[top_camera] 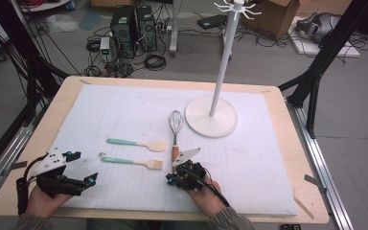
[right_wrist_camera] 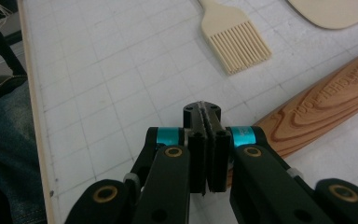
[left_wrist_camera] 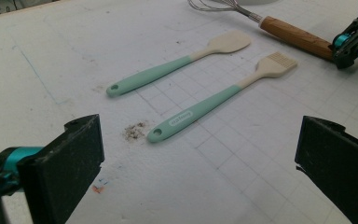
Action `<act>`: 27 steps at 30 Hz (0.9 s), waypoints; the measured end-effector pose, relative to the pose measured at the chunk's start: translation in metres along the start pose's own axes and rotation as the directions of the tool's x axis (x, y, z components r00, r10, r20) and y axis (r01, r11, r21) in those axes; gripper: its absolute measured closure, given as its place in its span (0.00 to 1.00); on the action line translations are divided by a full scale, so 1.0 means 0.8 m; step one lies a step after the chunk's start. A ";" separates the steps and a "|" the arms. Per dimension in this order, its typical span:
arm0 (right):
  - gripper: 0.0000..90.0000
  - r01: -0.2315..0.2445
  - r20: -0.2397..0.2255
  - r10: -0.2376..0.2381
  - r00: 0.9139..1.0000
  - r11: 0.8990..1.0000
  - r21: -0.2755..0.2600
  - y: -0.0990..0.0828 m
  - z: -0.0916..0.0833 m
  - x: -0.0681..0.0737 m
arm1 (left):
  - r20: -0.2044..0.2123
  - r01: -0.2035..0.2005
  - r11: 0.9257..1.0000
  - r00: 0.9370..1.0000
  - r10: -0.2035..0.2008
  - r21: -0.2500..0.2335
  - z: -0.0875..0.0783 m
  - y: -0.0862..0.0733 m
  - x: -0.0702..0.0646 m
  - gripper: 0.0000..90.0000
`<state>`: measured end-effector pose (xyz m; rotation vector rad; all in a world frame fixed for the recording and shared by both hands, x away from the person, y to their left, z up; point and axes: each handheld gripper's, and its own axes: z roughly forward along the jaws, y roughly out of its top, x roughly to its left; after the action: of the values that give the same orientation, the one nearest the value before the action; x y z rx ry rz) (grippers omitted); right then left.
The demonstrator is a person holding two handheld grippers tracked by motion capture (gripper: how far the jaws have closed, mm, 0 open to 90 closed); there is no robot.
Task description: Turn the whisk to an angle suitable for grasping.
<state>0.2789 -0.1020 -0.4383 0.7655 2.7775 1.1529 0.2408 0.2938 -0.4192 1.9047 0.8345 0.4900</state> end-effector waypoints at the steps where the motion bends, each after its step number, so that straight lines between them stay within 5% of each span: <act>1: 0.99 -0.006 0.001 0.006 1.000 1.000 0.006 0.000 -0.001 0.000 | 0.001 0.001 1.000 1.000 -0.001 -0.001 0.000 0.000 0.000 0.02; 27: 0.99 -0.076 0.046 0.077 0.996 0.997 -0.022 -0.029 -0.034 -0.021 | 0.006 -0.006 1.000 1.000 0.006 -0.001 0.001 0.001 -0.001 0.02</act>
<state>0.2779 -0.1414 -0.4365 0.8927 2.7165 1.1578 0.2409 0.2923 -0.4191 1.9079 0.8245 0.4875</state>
